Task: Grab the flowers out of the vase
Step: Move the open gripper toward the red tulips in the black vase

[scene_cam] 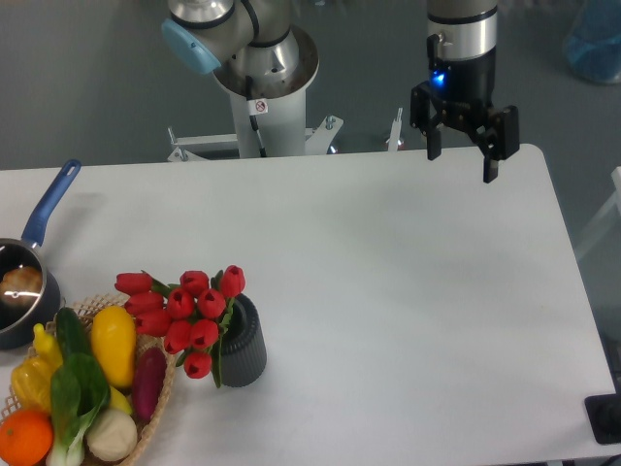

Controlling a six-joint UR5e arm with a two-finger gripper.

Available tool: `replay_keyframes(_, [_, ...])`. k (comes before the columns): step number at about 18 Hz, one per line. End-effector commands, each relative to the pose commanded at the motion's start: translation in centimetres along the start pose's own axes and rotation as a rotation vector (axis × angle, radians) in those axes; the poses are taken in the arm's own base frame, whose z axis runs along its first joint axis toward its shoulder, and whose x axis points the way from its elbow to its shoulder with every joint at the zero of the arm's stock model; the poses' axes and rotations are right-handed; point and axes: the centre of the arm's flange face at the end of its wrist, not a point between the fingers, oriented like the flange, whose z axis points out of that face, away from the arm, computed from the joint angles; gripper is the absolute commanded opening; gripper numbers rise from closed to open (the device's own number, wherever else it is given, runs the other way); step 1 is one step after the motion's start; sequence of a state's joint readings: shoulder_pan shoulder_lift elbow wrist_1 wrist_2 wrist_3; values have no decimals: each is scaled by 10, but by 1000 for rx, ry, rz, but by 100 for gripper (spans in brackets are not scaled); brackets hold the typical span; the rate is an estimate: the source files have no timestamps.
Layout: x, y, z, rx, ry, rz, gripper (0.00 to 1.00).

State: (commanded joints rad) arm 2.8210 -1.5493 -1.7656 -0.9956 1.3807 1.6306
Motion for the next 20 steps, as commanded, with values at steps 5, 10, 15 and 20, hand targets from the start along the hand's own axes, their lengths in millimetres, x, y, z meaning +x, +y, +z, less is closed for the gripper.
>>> replay_keyframes(5, [-1,-3,-2,16,-5,2,100])
replay_keyframes(10, [0,-6,3,21,3,8,100])
replay_keyframes(15, [-5,-5,23,230,34,-98,100])
replay_keyframes(20, [-3,-19,24,284,69,-286,100])
